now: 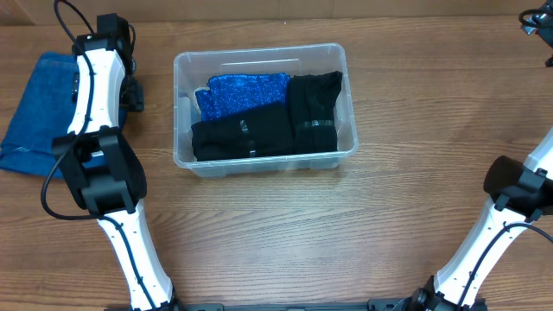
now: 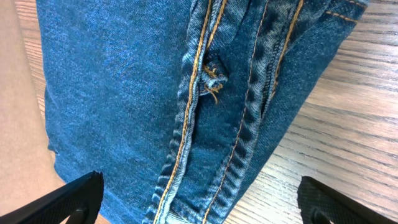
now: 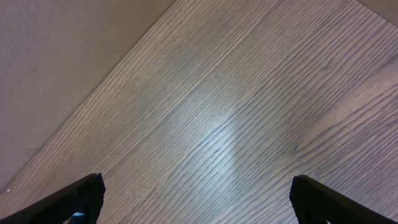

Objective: Pack container
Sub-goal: 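Move the left gripper to the folded blue jeans and grasp them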

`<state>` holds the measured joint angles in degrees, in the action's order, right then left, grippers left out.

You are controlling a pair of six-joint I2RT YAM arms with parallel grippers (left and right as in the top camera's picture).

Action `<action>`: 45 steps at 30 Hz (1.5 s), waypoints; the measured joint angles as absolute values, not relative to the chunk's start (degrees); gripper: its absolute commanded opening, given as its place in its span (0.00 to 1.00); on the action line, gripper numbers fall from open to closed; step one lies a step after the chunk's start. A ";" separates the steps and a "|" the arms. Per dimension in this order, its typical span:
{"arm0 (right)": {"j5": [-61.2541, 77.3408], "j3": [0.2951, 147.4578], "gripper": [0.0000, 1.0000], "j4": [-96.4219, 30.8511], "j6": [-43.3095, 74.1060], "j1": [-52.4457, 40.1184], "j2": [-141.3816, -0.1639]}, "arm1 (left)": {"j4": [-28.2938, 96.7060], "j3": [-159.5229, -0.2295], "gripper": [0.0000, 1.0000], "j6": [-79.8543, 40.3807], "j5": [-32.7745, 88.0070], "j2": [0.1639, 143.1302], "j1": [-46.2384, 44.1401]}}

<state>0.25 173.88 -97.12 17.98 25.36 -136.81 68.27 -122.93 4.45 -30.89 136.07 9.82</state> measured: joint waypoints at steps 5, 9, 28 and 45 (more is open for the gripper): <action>0.27 173.88 1.00 -97.14 17.98 25.36 -136.81 | 68.34 -122.93 1.00 4.43 -32.67 138.72 9.82; 0.25 173.88 1.00 -97.10 17.96 25.36 -136.81 | 68.27 -122.93 1.00 4.40 -32.84 141.78 9.82; 0.25 173.88 1.00 -97.12 17.96 25.36 -136.81 | 57.58 -117.43 0.51 4.19 -35.24 140.79 11.25; 0.27 173.88 1.00 -97.14 17.93 25.36 -136.81 | 56.58 -116.18 0.04 1.43 -36.23 141.12 11.73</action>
